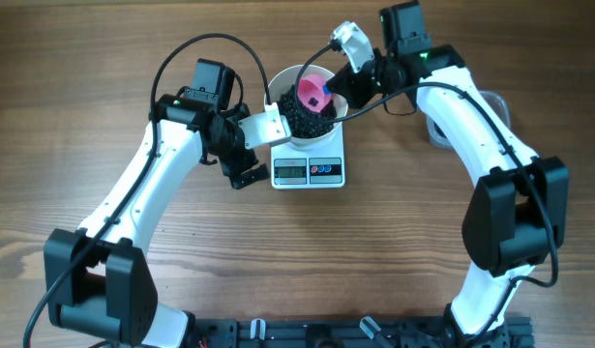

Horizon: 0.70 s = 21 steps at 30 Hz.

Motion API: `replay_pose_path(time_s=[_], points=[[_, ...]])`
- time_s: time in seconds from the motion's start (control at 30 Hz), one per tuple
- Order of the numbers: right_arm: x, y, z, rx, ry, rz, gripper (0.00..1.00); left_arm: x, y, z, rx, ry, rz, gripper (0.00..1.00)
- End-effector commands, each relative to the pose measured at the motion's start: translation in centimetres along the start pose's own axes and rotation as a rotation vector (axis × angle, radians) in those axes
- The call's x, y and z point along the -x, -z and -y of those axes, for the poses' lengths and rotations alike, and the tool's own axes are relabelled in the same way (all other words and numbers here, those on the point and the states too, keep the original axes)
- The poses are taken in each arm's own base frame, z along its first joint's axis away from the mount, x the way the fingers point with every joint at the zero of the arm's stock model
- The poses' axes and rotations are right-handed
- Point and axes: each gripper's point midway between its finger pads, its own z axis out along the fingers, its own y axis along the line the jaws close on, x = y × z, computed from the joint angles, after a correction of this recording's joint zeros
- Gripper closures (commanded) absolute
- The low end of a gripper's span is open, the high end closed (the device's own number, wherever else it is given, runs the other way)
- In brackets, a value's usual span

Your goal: Scoop item into bowl and weigh 150g on scale

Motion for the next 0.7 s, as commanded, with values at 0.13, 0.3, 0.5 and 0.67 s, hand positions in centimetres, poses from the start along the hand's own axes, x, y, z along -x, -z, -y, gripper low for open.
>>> replay_pose_path(time_s=[0.13, 0.3, 0.5, 0.67], points=[[-0.6, -0.8, -1.4, 0.110, -0.104, 0.002, 0.96, 0.4, 0.0, 0.1, -0.013, -0.017, 0.019, 0.00], [-1.1, -0.9, 0.3, 0.009, -0.091, -0.025, 0.96, 0.4, 0.0, 0.1, -0.013, -0.017, 0.019, 0.00], [-1.6, -1.1, 1.0, -0.031, -0.077, -0.048, 0.96, 0.4, 0.0, 0.1, -0.013, -0.017, 0.019, 0.00], [-1.9, -1.1, -0.8, 0.059, -0.101, -0.055, 0.96, 0.4, 0.0, 0.1, -0.013, -0.017, 0.019, 0.00]])
